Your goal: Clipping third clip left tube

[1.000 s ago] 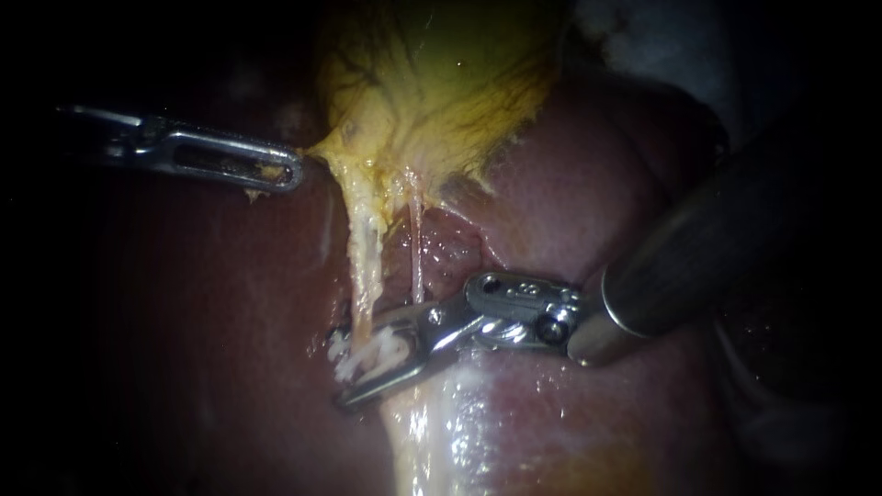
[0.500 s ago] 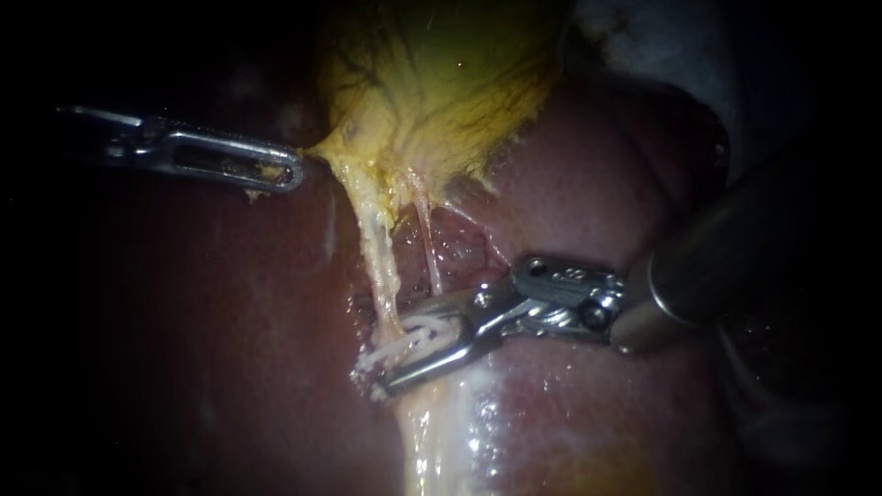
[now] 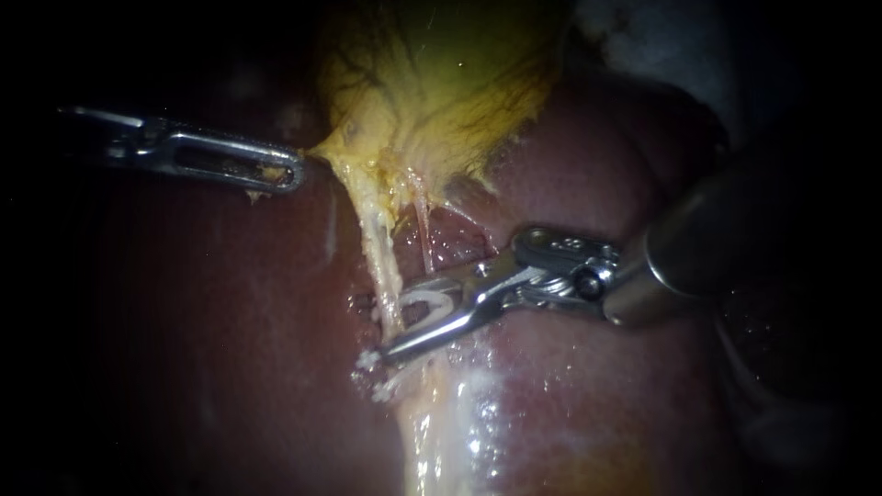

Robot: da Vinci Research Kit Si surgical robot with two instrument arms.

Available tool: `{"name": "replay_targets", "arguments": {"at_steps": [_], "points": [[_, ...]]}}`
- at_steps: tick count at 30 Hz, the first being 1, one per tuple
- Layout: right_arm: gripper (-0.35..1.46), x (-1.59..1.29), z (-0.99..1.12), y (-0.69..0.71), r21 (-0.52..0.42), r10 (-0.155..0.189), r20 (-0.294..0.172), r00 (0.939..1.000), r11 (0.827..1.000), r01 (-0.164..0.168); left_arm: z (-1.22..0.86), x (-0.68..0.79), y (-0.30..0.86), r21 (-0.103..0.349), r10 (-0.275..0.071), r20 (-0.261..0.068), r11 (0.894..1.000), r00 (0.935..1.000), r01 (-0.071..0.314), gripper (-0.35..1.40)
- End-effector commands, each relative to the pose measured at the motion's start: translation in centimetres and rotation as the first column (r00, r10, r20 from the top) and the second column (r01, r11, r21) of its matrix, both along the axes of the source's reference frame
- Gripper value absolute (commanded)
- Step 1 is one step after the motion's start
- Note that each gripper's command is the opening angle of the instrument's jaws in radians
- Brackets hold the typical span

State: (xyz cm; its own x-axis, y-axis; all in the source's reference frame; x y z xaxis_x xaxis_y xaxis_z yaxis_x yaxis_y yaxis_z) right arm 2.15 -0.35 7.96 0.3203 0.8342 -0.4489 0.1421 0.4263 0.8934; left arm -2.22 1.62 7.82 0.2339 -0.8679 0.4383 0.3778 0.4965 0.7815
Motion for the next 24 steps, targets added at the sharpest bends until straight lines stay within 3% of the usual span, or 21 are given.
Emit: {"name": "replay_targets", "arguments": {"at_steps": [1, 8, 12, 15, 24], "points": [[0.53, 0.03, 0.02, -0.01, 0.014, 0.006, -0.005, 1.0000, 1.000, -0.006, 0.00, 0.00, 0.00, 0.000, -0.001, -0.001, 1.000, 1.0000, 0.001, -0.35], [0.53, 0.18, 0.01, 0.00, 0.112, 0.066, -0.082, 0.9945, 0.992, -0.056, 0.00, 0.00, -0.01, 0.000, -0.002, -0.001, 1.000, 1.0000, 0.002, -0.35], [0.53, 0.28, 0.02, 0.02, 0.178, 0.110, -0.135, 0.9847, 0.980, -0.085, 0.00, 0.00, -0.01, 0.000, -0.002, -0.001, 1.000, 1.0000, 0.002, -0.35], [0.53, 0.33, 0.00, 0.05, 0.206, 0.154, -0.116, 0.9811, 0.970, -0.128, 0.00, 0.00, -0.01, 0.000, -0.002, -0.001, 1.000, 1.0000, 0.002, -0.35], [0.51, 0.32, -0.22, 0.30, 0.227, 0.223, -0.078, 0.9717, 0.953, -0.200, -0.01, 0.00, 0.00, 0.000, -0.001, -0.001, 1.000, 1.0000, 0.001, -0.35]]}}
